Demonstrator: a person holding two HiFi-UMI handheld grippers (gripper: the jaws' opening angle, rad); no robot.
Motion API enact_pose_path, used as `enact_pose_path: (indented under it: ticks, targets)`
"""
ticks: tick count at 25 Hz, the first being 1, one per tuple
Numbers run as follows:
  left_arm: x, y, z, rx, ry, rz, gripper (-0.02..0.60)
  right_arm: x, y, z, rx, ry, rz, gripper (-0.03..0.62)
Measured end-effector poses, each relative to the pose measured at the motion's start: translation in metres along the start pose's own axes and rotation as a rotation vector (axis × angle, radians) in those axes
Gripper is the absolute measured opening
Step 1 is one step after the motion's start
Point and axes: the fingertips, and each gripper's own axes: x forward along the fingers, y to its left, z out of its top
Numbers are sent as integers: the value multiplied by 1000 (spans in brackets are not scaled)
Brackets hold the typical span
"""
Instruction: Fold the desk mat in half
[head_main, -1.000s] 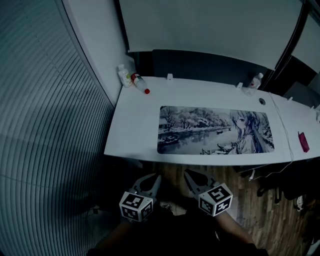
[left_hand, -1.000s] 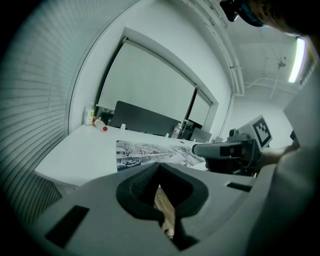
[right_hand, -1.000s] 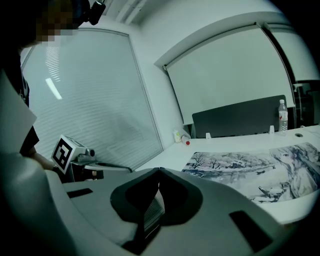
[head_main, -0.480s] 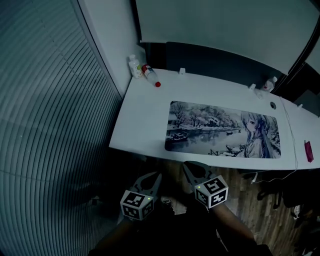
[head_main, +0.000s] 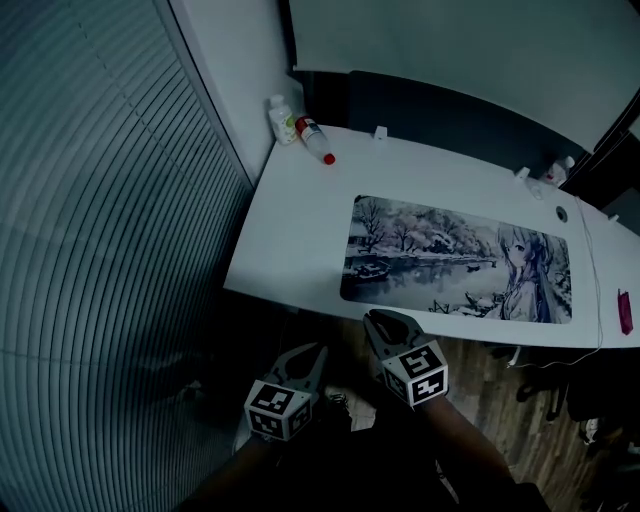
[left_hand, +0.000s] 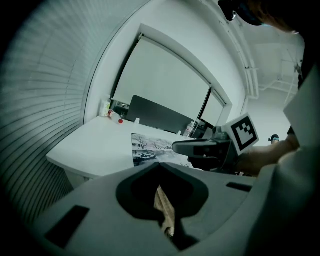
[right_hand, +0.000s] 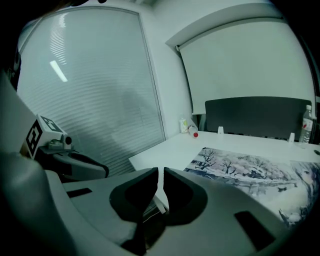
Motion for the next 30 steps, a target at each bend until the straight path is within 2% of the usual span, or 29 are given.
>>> enact_pose_path:
  ticks: [4, 6, 14, 23, 30]
  targets:
    - [4, 5, -3, -5, 9, 4, 6, 19, -6, -10, -18, 50, 11, 37]
    - [6, 6, -5, -5, 15, 4, 6, 29, -9, -17, -18, 75, 18, 75]
    - [5, 20, -16, -32, 39, 40, 6, 66, -17, -33, -30, 132, 31, 93]
    - [-3, 43, -22, -59, 60, 106, 6, 104, -28, -65, -174, 263, 13, 121]
    - [-10, 51, -30, -83, 75, 160, 6, 125, -35, -76, -204, 306, 21, 137]
